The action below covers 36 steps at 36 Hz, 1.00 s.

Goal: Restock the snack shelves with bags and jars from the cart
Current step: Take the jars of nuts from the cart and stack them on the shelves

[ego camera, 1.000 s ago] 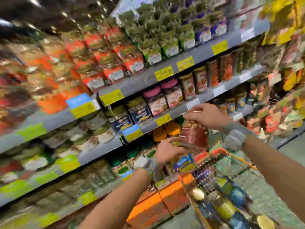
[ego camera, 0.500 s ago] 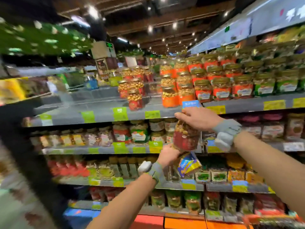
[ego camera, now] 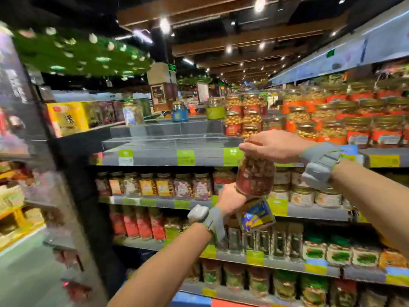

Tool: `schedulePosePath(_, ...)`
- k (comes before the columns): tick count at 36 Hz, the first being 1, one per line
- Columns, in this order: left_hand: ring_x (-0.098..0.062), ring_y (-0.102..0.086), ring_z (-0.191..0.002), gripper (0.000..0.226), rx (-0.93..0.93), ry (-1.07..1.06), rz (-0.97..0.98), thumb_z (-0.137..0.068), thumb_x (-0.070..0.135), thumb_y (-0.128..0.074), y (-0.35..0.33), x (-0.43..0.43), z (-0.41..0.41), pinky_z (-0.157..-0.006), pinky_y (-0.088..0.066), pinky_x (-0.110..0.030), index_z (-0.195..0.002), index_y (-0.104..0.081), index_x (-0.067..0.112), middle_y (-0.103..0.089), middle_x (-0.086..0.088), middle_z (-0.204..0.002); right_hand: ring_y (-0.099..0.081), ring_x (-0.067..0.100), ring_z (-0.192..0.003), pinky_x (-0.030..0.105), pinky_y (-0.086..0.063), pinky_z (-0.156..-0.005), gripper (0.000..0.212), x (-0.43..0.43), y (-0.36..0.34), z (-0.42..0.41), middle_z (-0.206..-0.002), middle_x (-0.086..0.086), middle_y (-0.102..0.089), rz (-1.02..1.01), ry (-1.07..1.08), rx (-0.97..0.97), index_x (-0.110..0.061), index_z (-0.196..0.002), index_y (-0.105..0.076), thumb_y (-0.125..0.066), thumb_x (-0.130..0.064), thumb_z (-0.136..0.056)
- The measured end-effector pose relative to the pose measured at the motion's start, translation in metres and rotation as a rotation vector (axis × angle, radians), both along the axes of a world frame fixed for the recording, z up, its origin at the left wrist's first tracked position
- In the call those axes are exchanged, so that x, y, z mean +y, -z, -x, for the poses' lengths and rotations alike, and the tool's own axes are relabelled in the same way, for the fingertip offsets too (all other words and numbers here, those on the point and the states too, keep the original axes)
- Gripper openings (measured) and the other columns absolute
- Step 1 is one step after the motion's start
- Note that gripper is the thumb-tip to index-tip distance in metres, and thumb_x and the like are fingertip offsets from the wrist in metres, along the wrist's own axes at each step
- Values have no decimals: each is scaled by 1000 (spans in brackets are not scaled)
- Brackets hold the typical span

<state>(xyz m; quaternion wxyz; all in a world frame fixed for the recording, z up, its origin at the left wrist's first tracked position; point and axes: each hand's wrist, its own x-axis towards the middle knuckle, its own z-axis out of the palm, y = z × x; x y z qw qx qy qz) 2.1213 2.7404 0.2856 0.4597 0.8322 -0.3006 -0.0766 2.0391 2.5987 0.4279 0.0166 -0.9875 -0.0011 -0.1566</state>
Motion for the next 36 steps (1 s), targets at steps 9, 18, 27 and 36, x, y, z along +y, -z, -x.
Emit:
schedulePosePath(9,-15,-62,-88,42,-37,-12,-12,-69,60,-65,-18,23,-63,-69,-41,-30,-78,-65,18,-66,-6,-84,-57,27,-99,49,-51,-90,82,25,-26,-48,-116,6,-53,97,62,133,-23,-126,-44,-37,-89,-78)
schedulePosePath(18,-18,-67,-104,47,-169,-83,9,-76,55,-75,-82,14,-125,-79,-46,-26,-109,-74,22,-75,-4,-110,-57,24,-95,37,-48,-80,87,1,-73,-98,-113,6,-60,8,-50,-154,-18,-118,-53,-42,-87,-67)
schedulePosePath(27,-19,-59,-121,73,-397,-300,148,-71,70,-77,-160,25,-210,-101,-50,-35,-129,-61,29,-65,3,-131,-58,36,-114,46,-50,-93,100,-35,-102,-193,-127,8,-50,166,77,-220,-28,-140,-40,-36,-94,-65)
schedulePosePath(36,-12,-64,-110,66,-443,-253,217,-66,67,-82,-151,11,-253,-98,-53,-37,-121,-64,34,-70,7,-118,-60,30,-105,48,-53,-87,109,-55,-54,-268,-117,2,-57,286,47,-44,-32,-124,-49,-24,-107,-50)
